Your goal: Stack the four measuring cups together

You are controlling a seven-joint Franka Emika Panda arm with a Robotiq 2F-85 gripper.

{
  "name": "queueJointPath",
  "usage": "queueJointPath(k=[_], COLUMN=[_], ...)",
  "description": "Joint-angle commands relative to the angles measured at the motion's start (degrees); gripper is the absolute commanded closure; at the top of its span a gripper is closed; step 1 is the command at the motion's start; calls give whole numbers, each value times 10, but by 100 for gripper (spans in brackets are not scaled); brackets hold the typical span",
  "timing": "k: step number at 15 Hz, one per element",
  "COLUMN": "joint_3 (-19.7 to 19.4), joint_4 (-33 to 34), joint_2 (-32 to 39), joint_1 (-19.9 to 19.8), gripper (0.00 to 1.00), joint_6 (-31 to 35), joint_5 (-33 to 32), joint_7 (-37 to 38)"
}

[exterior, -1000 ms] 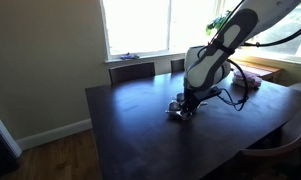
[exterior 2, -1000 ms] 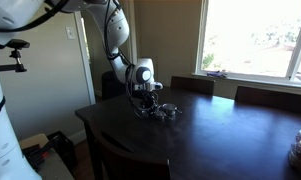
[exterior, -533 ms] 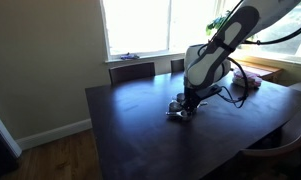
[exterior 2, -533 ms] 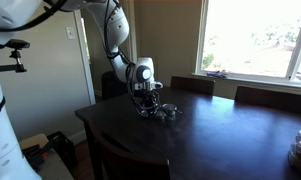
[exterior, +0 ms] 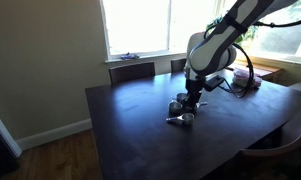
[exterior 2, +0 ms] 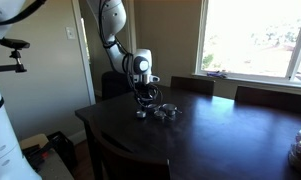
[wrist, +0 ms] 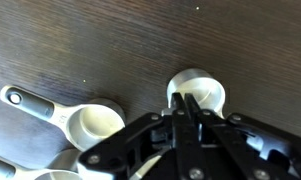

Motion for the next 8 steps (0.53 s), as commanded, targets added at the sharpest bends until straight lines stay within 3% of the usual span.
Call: queueJointPath(k=[1,5,6,8], joint_3=[26,19,13,6], joint_4=[-53,-61,-63,-64], joint_2=[-68,-88,-90,-86], joint_1=[-28,-29,-25,-20], gripper=[92,94,68,67], joint_6=[-21,-47,-53,-62], joint_5=[13,3,-3,-10], joint_7=[-52,-60,-53,-41])
